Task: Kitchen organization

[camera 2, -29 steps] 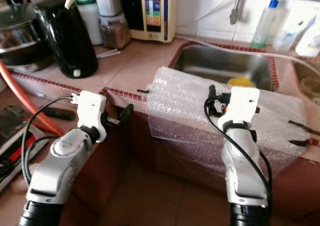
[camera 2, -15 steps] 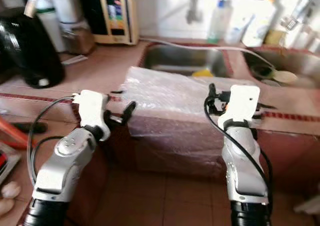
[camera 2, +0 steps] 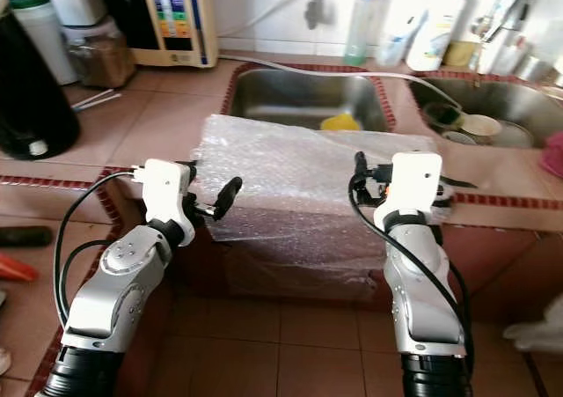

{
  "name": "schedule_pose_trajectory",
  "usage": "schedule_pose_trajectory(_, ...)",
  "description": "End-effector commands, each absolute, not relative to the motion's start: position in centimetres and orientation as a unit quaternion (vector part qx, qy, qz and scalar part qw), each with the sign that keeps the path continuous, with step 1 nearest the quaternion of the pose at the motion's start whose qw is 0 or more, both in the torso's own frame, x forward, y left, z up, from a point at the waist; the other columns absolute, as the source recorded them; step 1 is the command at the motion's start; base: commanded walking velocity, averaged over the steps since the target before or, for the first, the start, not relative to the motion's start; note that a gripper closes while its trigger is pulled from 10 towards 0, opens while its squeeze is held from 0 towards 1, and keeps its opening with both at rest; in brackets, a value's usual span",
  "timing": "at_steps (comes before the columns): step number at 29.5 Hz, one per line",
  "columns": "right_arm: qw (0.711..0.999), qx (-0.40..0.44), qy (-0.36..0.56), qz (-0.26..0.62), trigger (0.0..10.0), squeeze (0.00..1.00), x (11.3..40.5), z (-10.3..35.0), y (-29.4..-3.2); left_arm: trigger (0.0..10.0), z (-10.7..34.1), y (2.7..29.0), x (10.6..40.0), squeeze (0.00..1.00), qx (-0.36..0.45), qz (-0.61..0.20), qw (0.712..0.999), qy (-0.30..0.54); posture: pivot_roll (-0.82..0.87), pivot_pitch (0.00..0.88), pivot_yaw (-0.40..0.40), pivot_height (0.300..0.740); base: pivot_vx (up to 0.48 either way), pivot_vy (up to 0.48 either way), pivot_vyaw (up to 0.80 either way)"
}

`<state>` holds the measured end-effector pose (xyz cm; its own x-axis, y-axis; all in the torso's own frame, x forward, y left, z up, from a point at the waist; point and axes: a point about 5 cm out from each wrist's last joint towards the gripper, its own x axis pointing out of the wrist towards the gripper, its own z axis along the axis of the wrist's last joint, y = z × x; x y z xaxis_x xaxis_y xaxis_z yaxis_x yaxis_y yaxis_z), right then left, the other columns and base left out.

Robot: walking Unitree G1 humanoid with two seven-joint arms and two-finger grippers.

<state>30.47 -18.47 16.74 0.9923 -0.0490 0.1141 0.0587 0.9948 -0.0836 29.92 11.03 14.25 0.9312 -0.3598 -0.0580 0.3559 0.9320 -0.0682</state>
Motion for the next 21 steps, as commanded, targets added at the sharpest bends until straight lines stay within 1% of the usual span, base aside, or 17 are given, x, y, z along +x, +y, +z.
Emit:
schedule_pose_trajectory(1, 0.998, -0.047, -0.043, -0.023, 10.0, 0.0, 30.5, 16.0, -18.4, 10.0, 13.5, 11.1, 29.7, 0.0, -0.023, -0.185, 0.982, 0.041, 0.03, 0.0, -0.027, 0.74, 0.0, 0.0, -0.79)
schedule_pose_trajectory(8, 0.998, -0.048, -0.03, -0.013, 10.0, 0.0, 30.3, 15.0, -18.1, 10.0, 11.4, 11.6, 29.1, 0.0, -0.034, -0.182, 0.98, 0.074, 0.02, 0.0, -0.027, 0.74, 0.0, 0.0, -0.79)
schedule_pose_trajectory(10, 0.999, -0.047, -0.005, -0.016, 10.0, 0.0, 30.3, 13.1, -18.1, 10.0, 9.5, 11.2, 28.9, 0.0, -0.016, -0.198, 0.975, 0.101, 0.01, 0.0, -0.031, 0.74, 0.0, 0.0, -0.78)
schedule_pose_trajectory(12, 0.999, -0.043, 0.005, -0.015, 10.0, 0.0, 30.3, 12.5, -17.8, 10.0, 8.8, 11.3, 29.1, 0.0, -0.012, -0.188, 0.976, 0.106, 0.0, 0.0, -0.028, 0.74, 0.0, 0.0, -0.78)
schedule_pose_trajectory(14, 0.999, -0.042, 0.005, -0.014, 10.0, 0.0, 30.3, 12.4, -17.7, 10.0, 8.7, 11.4, 29.2, 0.0, -0.016, -0.182, 0.978, 0.106, 0.0, 0.0, -0.028, 0.74, 0.0, 0.0, -0.78)
schedule_pose_trajectory(15, 0.999, -0.044, -0.004, -0.005, 10.0, 0.0, 30.4, 12.7, -17.2, 10.0, 9.2, 11.5, 29.5, 0.0, -0.024, -0.177, 0.979, 0.095, 0.0, 0.0, -0.028, 0.74, 0.0, 0.0, -0.78)
schedule_pose_trajectory(21, 0.998, -0.053, -0.018, 0.0, 10.0, 0.0, 30.5, 13.2, -17.0, 10.0, 10.2, 11.7, 29.7, 0.0, -0.022, -0.174, 0.982, 0.073, 0.01, 0.0, -0.028, 0.74, 0.0, 0.0, -0.78)
